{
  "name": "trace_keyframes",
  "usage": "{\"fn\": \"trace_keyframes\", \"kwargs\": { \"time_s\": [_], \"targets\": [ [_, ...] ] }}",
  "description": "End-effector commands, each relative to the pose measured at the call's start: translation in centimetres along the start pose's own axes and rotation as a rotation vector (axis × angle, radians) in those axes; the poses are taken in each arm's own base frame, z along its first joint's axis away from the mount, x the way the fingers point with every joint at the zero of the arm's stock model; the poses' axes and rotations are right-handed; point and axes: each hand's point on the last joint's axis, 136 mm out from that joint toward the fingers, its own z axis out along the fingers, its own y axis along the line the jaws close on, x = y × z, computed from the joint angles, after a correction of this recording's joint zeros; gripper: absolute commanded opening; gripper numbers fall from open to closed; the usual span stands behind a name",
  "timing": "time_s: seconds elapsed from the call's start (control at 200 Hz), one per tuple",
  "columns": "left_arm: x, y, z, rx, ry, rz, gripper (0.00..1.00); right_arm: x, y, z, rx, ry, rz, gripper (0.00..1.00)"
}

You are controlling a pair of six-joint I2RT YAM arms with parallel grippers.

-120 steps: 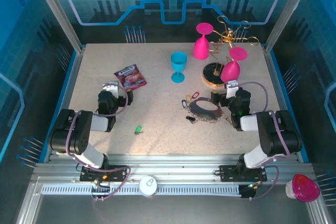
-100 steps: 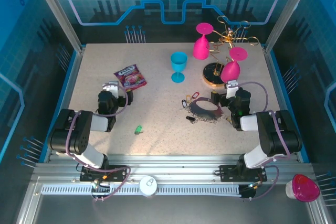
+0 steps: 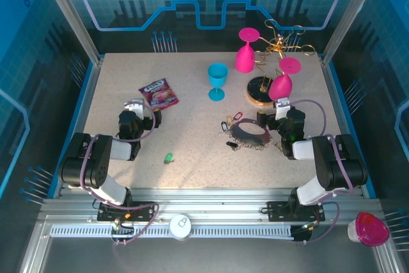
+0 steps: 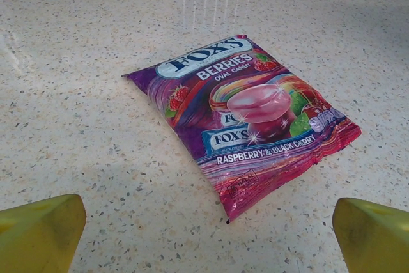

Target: Put the keys on the keyring

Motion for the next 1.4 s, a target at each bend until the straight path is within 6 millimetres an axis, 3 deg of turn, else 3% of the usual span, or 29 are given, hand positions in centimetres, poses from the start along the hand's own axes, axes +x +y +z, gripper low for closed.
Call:
{"fn": "trace_keyframes", "kwargs": {
  "time_s": [0.0, 0.42, 0.475, 0.635, 0.77, 0.871, 0.946, 1.156, 1.271, 1.396],
  "targets": [
    [-1.6, -0.1, 0.0, 0.019, -0.039, -0.003, 0.99, -1.3, -0.2, 0.1, 0.001, -0.034, -0.014, 1.0],
    [-1.7, -0.2, 0.0, 0.024, -0.04, -0.005, 0.99, -1.3, -0.5, 0.1, 0.009, -0.032, 0.003, 1.0],
    [-1.8, -0.5, -0.2, 0.042, -0.046, 0.007, 0.99, -1.4, -0.7, 0.0, 0.018, -0.036, 0.002, 0.92],
    [-4.6, -1.0, -2.4, 0.06, -0.072, 0.005, 0.99, -3.7, -0.8, -1.4, 0.044, -0.027, -0.008, 0.88],
    [-7.5, -1.3, -4.6, 0.07, -0.115, -0.045, 0.99, -6.2, 0.4, -2.9, 0.076, -0.029, -0.03, 0.87],
    [-8.6, -1.3, -5.8, 0.067, -0.077, -0.157, 0.99, -6.7, 1.7, -4.4, 0.076, 0.006, 0.03, 0.83],
    [-8.5, -1.5, -6.8, 0.072, -0.018, -0.245, 0.99, -5.8, 2.5, -5.5, 0.081, 0.088, 0.107, 0.79],
    [-7.4, -4.5, -9.4, 0.203, 0.112, -0.4, 0.99, -1.8, 4.4, -10.0, 0.085, 0.329, 0.319, 0.73],
    [-6.0, -6.5, -10.9, 0.246, 0.177, -0.412, 0.99, 1.0, 4.8, -12.5, 0.096, 0.449, 0.409, 0.71],
    [-4.3, -7.8, -12.2, 0.253, 0.244, -0.403, 0.99, 2.7, 4.8, -14.1, 0.101, 0.497, 0.444, 0.69]
  ]
}}
